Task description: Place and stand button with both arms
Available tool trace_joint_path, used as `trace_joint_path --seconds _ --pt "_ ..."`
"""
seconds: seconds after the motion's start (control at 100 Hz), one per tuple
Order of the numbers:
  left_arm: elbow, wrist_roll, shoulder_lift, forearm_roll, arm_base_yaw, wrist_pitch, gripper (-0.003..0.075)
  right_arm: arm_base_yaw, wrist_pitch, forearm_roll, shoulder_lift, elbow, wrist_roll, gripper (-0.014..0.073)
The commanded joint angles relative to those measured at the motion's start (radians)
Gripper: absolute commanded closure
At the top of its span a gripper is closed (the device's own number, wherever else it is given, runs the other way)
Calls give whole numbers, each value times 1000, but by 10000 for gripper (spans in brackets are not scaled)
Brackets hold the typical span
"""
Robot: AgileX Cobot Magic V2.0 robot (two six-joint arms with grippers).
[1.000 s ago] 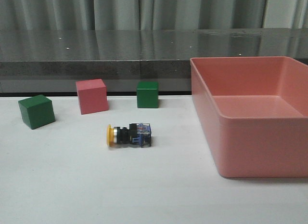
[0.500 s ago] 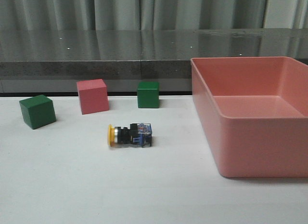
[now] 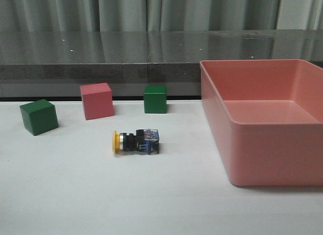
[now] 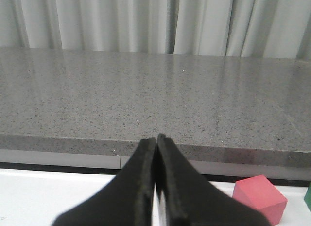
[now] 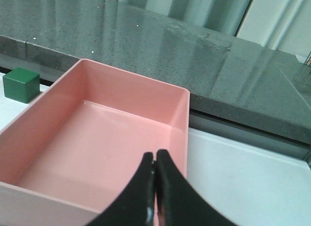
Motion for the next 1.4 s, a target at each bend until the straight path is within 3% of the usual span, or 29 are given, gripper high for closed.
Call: trace_joint_path --seconds 0.0,0.11,0.18,0.28,0.38,0.59,0.92,1.18,1.39 --pt "-36 -13 51 -10 -1 -153 737 -6 -74 6 5 -23 -1 655" --pt "-36 -13 100 -10 -10 -174 671 -6 -74 6 5 -23 -1 655" --pt "-36 -13 112 -10 -22 -174 557 -6 -74 6 5 -23 -1 655" --pt "-36 -13 125 -10 -38 -172 330 -6 -74 6 5 -23 -1 655" --pt "-36 -14 140 -10 -43 -190 227 -6 -74 6 5 -23 -1 655" --pt "-40 -59 181 32 -124 -180 225 -6 -74 6 5 -23 -1 655" --pt "-207 -59 332 283 -342 43 225 -6 -74 6 5 -23 -1 655" --pt "-315 -55 453 335 -369 118 225 -6 -74 6 5 -23 -1 655" --pt "-412 62 533 304 -369 360 225 -6 -74 6 5 -23 -1 655"
